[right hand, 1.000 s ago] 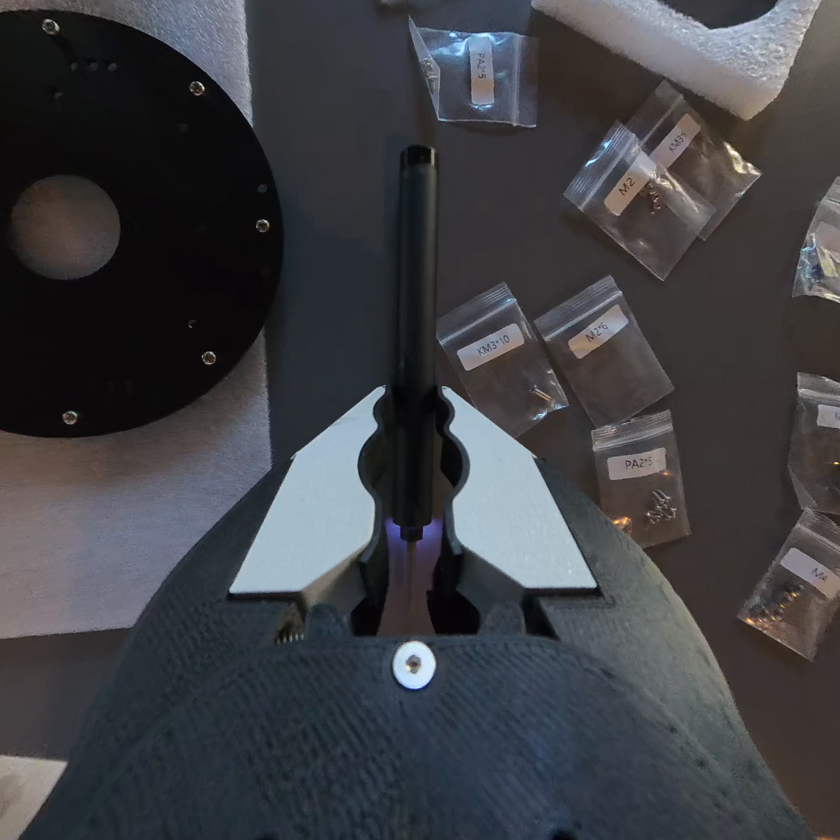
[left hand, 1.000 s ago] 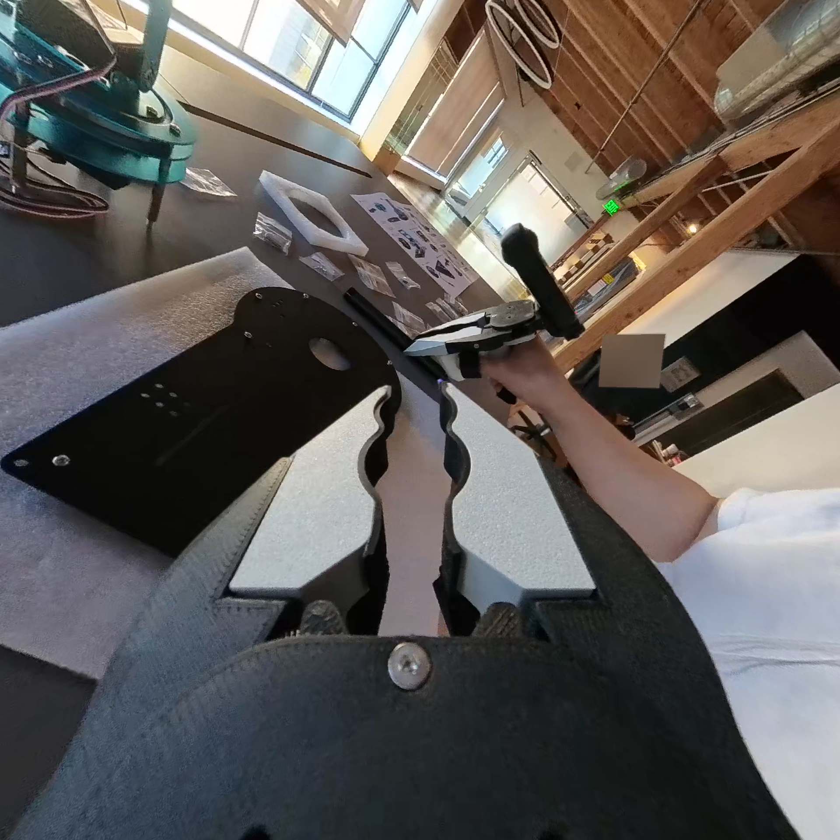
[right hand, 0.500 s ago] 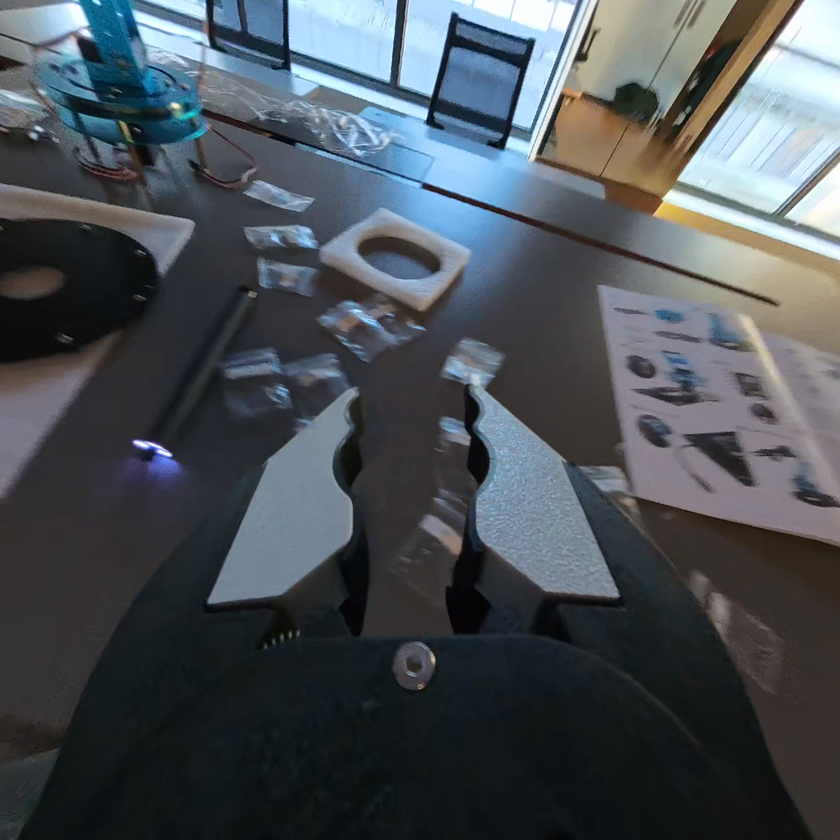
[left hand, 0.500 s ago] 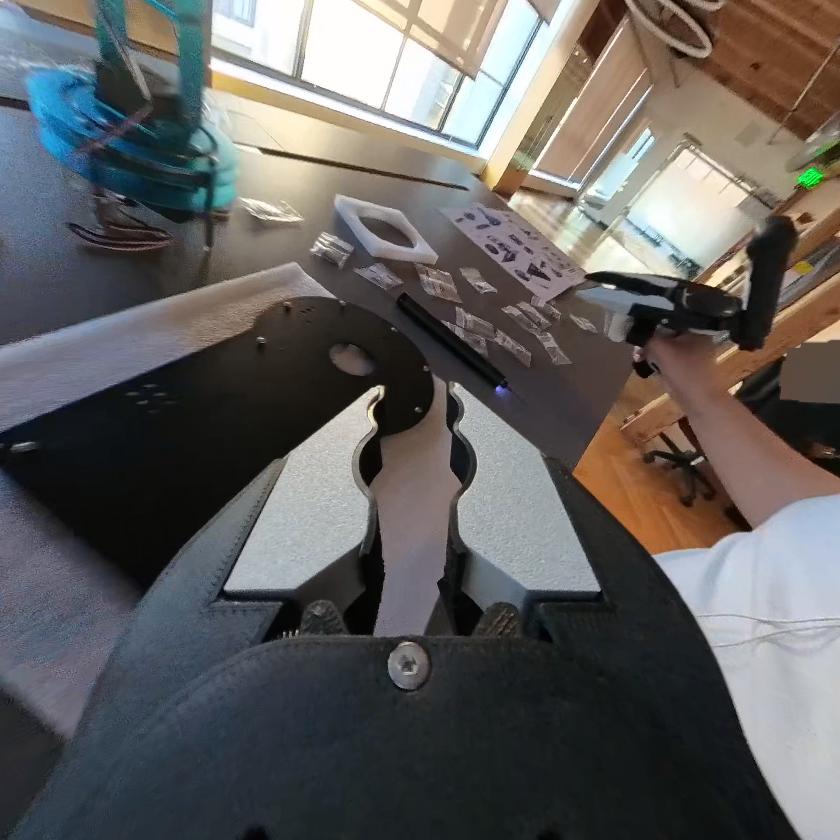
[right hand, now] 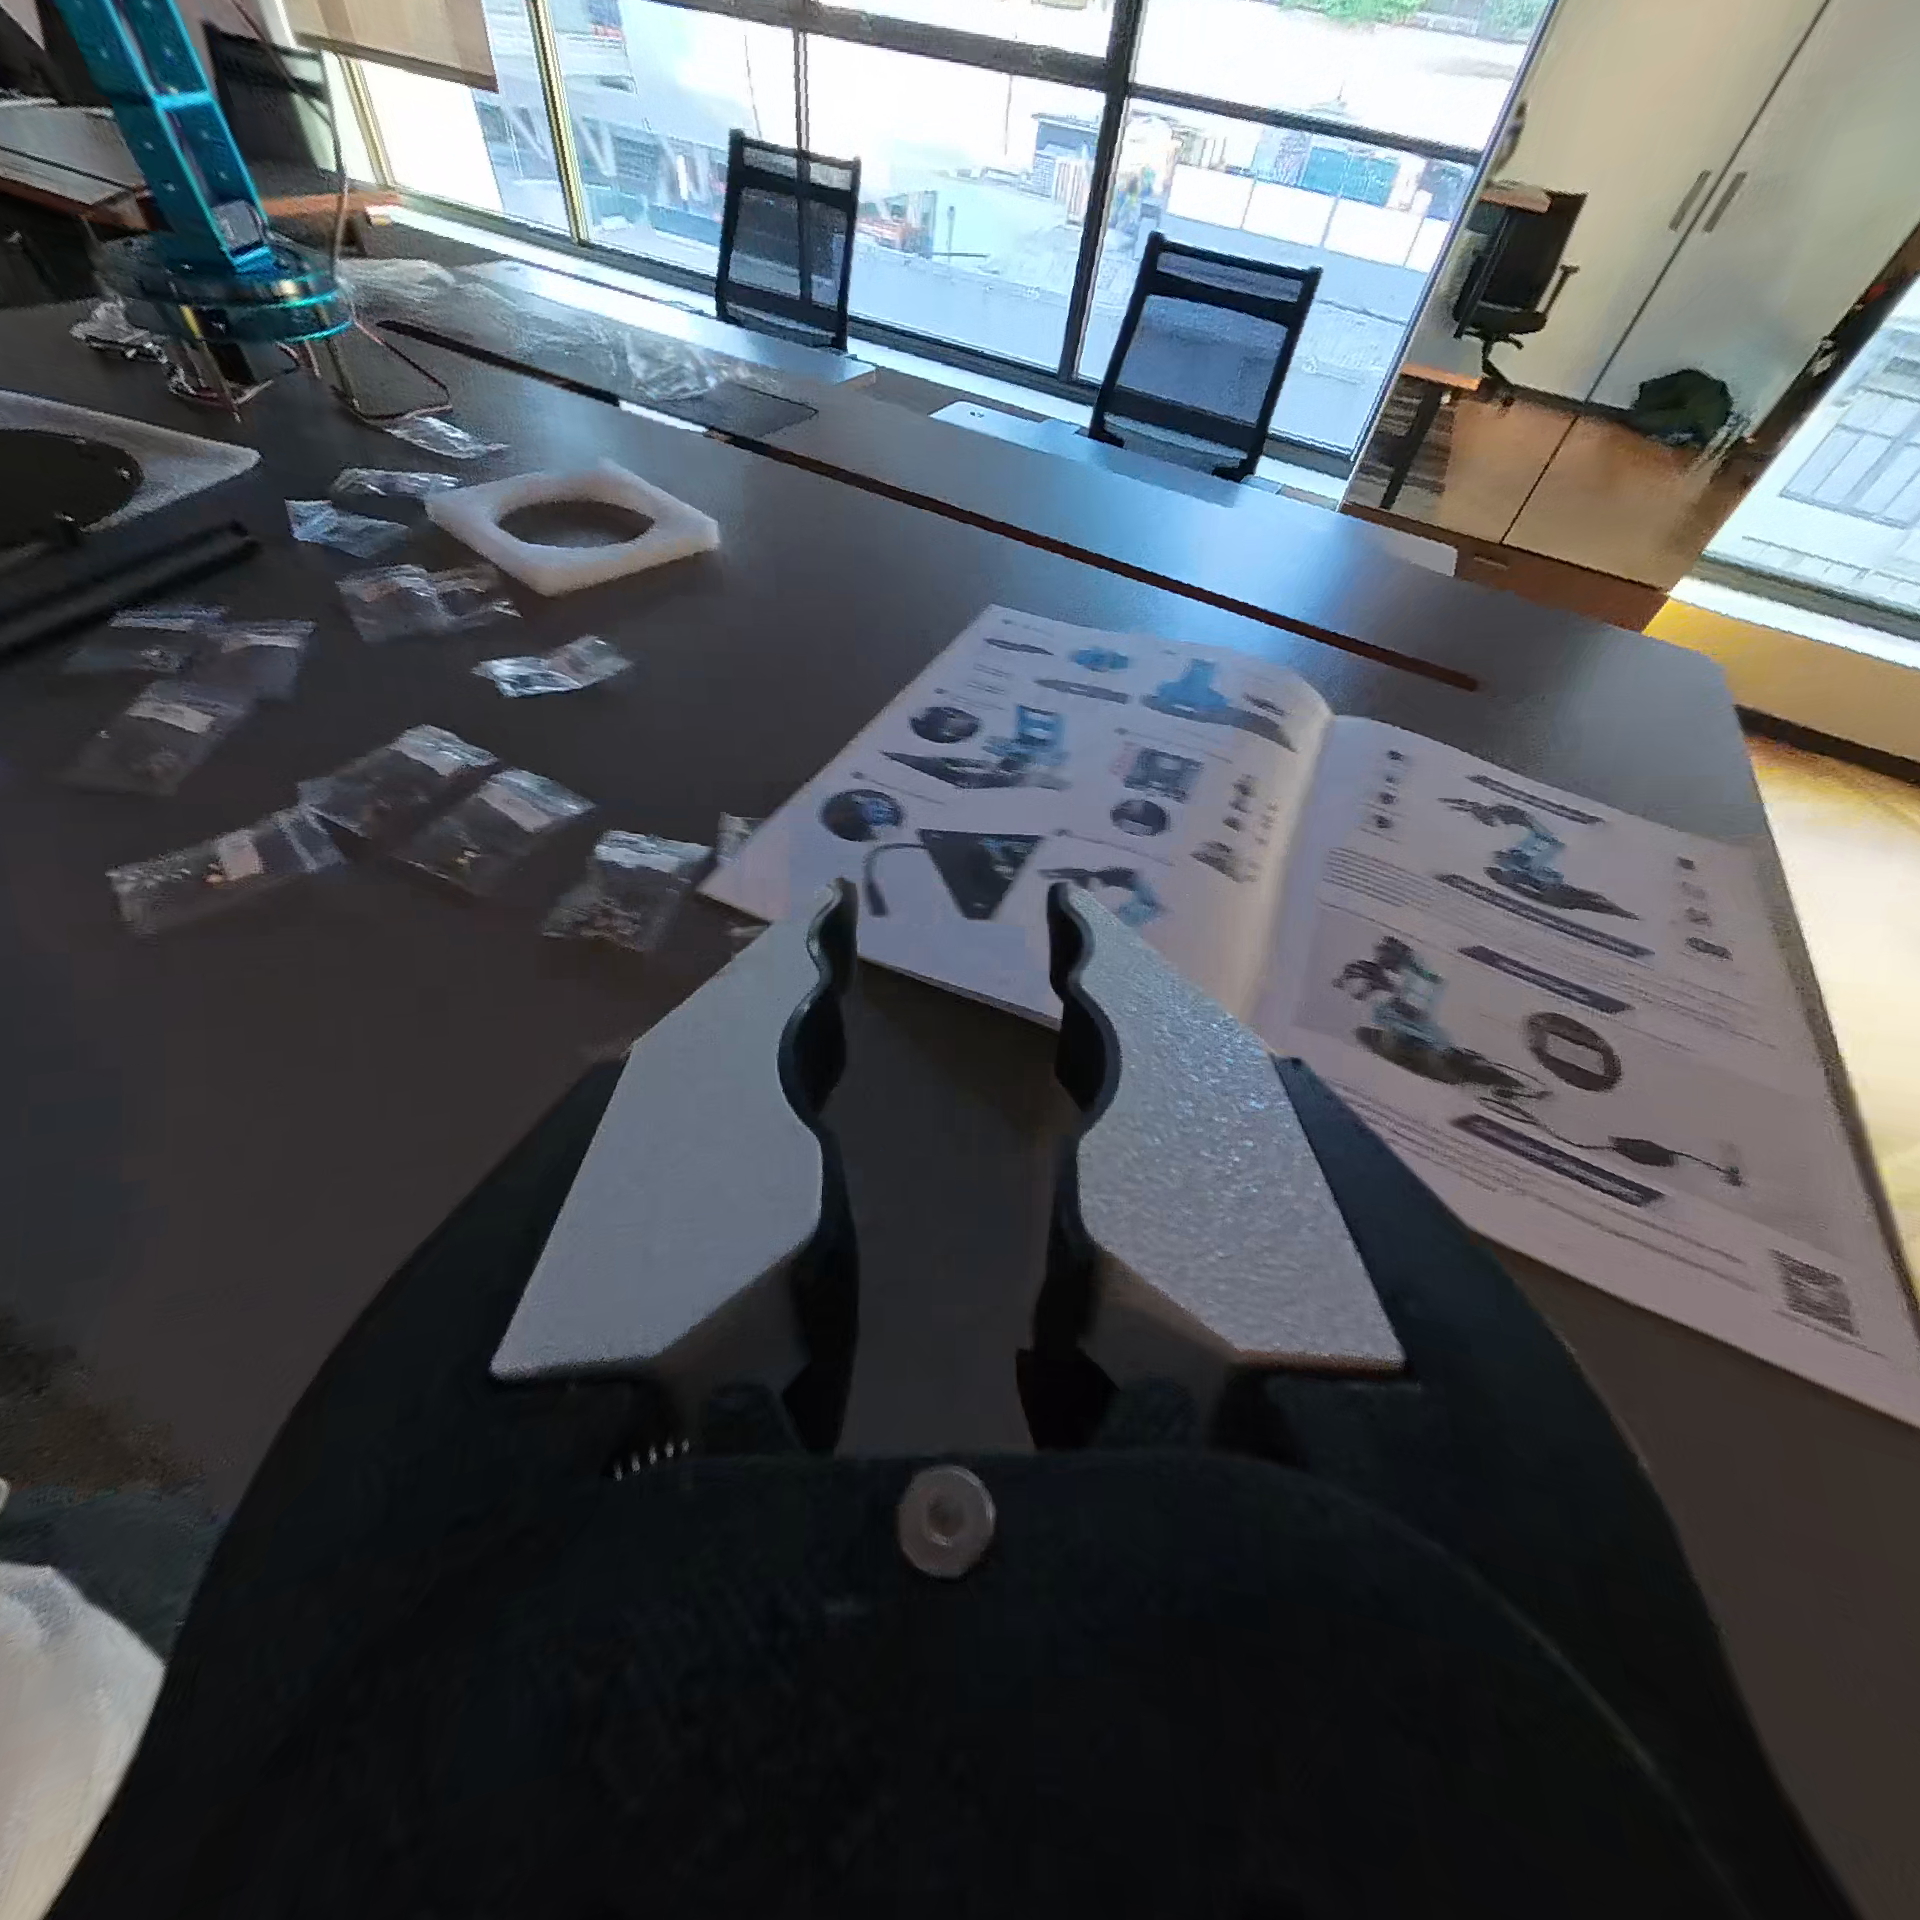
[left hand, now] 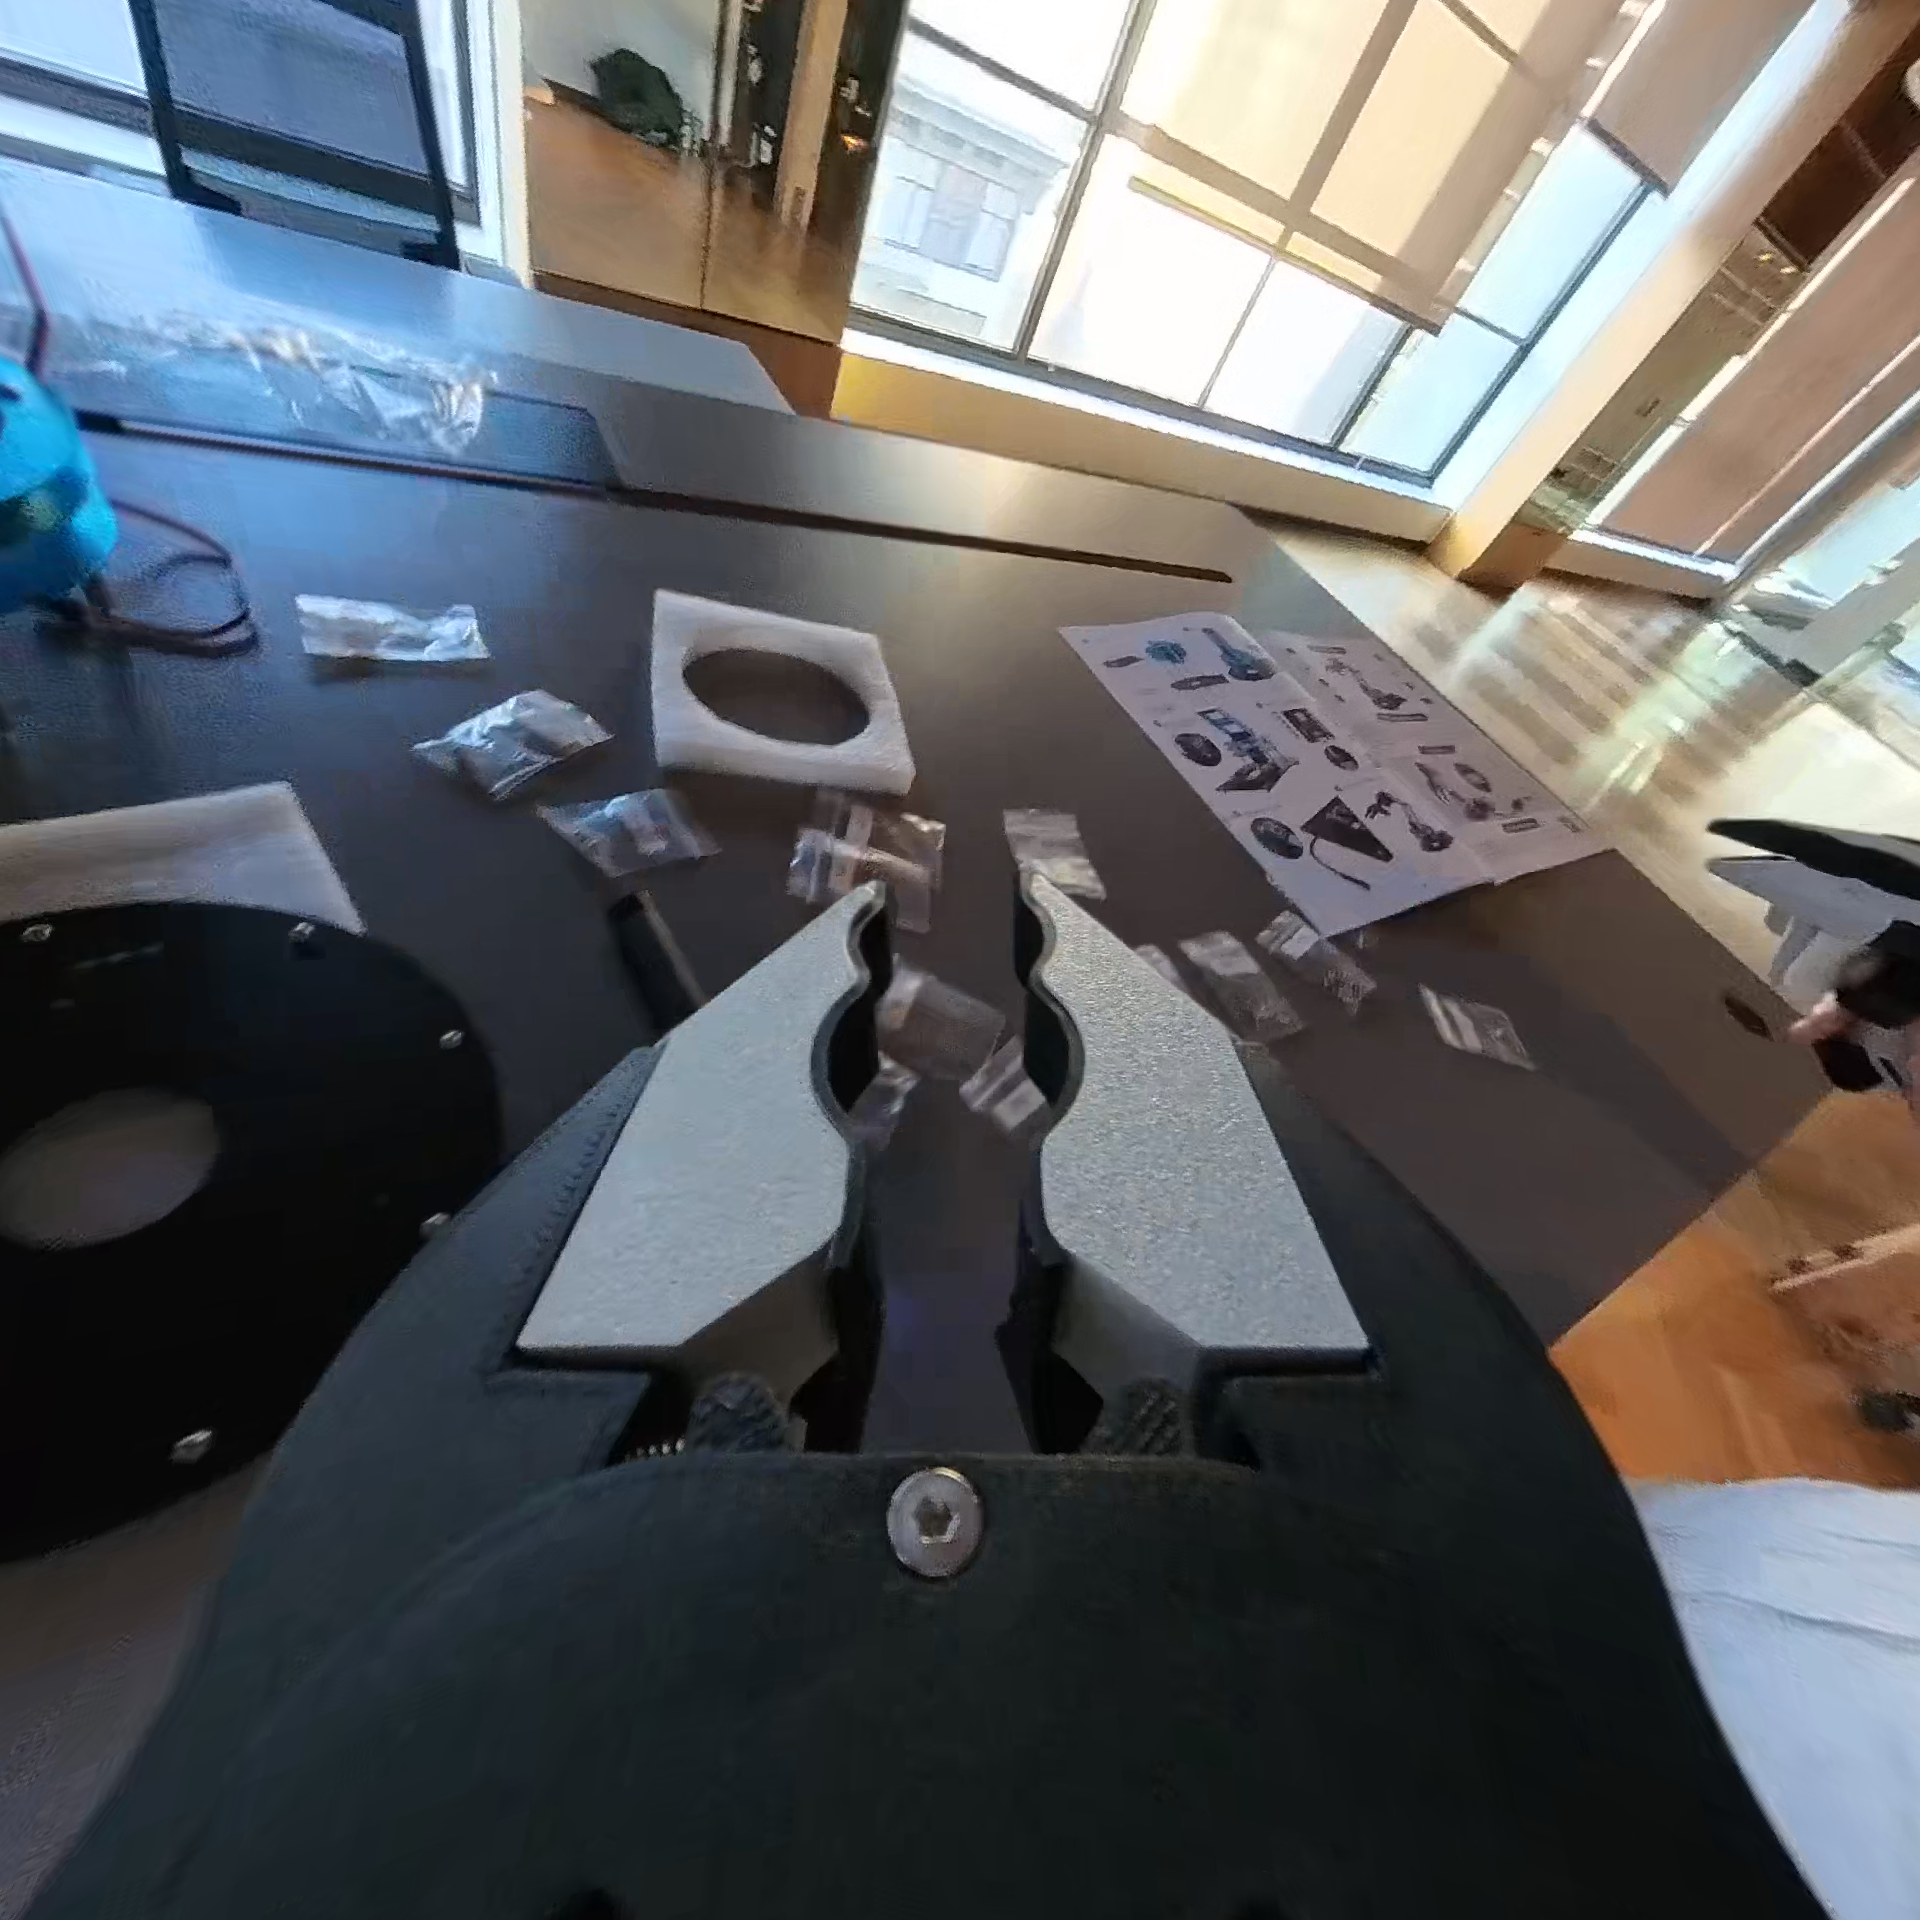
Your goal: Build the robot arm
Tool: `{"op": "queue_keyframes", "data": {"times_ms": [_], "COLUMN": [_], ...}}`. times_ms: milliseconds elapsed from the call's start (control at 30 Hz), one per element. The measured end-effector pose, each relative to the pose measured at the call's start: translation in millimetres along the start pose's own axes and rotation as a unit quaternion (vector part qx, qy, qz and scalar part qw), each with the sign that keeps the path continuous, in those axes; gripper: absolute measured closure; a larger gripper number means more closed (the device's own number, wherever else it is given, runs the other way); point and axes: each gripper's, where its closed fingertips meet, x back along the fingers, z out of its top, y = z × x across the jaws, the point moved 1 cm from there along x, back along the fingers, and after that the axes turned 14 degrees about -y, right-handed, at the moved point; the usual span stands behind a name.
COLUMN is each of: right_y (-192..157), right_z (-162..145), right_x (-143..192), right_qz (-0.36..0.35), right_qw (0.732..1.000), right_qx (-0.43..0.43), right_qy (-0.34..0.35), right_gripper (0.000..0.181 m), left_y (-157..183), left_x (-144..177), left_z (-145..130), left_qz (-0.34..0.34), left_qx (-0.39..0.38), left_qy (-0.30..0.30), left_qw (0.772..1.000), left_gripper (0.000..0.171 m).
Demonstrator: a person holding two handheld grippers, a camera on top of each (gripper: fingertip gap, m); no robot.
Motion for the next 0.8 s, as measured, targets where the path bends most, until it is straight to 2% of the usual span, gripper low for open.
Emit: {"op": "queue_keyframes", "data": {"times_ms": [100, 200, 367, 500, 600, 667, 800], "right_y": [47.7, 81.0, 111.5, 139.5, 162.4, 179.9, 198.9], "right_z": [-8.0, -5.4, 11.6, 28.2, 52.2, 64.4, 65.6], "right_x": [-2.1, -14.1, -44.7, -74.2, -95.1, -110.1, -137.0], "right_qz": [0.007, 0.003, 0.019, 0.017, 0.021, 0.014, -0.009], "right_qw": [1.000, 1.000, 1.000, 0.998, 0.997, 0.996, 0.992], "right_qx": [-0.009, -0.010, 0.012, 0.062, 0.060, 0.035, -0.045], "right_qy": [0.002, 0.005, -0.005, 0.003, 0.044, 0.081, 0.121], "right_gripper": [0.143, 0.140, 0.139, 0.139, 0.141, 0.146, 0.153], "left_y": [31.4, 59.7, 107.2, 134.9, 145.7, 150.7, 177.5], "left_x": [-14.9, -36.7, -77.4, -110.8, -125.2, -132.2, -148.1], "left_z": [13.8, 22.8, 46.2, 44.9, 49.5, 66.4, 121.9], "left_qz": [0.030, 0.031, 0.003, -0.028, -0.034, -0.031, -0.053], "left_qx": [-0.017, -0.034, -0.060, -0.061, -0.076, -0.090, -0.116], "left_qy": [-0.004, -0.038, -0.035, -0.025, -0.013, 0.004, 0.060], "left_qw": [0.999, 0.998, 0.998, 0.997, 0.996, 0.995, 0.990], "left_gripper": [0.148, 0.143, 0.130, 0.123, 0.122, 0.123, 0.121]}}
